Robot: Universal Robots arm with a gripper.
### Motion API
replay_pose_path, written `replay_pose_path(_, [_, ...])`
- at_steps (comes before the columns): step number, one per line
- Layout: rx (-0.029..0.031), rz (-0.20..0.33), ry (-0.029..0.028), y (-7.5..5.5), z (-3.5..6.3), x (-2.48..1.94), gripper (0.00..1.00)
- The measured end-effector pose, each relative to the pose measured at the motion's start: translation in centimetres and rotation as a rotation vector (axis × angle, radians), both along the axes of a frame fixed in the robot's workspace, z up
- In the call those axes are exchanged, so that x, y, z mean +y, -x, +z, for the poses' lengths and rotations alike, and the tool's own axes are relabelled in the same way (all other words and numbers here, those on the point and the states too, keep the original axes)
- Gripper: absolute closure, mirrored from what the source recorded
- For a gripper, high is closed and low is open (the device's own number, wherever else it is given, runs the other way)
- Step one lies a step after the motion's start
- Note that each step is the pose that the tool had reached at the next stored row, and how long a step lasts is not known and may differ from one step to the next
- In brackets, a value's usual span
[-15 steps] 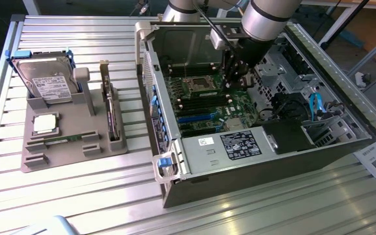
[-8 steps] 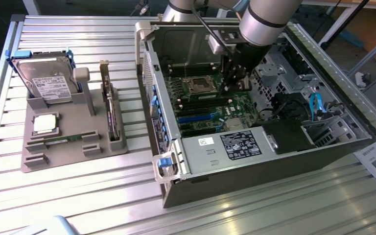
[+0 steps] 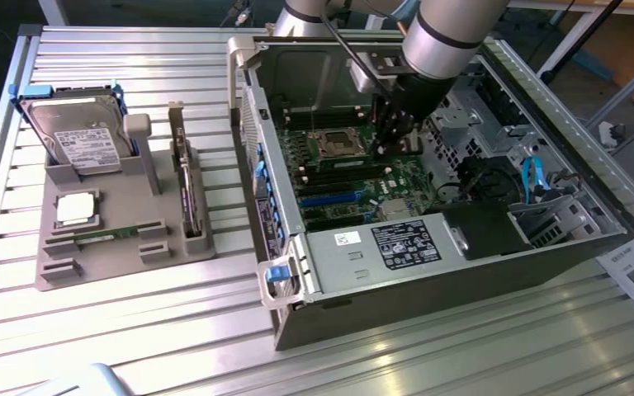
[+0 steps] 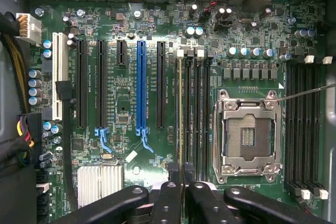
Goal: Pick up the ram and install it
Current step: 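Insert the ram into the slot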
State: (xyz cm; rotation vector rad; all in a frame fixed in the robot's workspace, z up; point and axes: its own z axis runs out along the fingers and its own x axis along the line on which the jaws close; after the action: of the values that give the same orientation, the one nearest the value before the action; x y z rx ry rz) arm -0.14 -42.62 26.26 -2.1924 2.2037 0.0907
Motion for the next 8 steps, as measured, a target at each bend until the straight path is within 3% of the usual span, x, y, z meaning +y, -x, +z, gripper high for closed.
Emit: replay_pose_path(8, [-0.0005,-0.021,0.0001,0.30,-0.05,0.00,0.88])
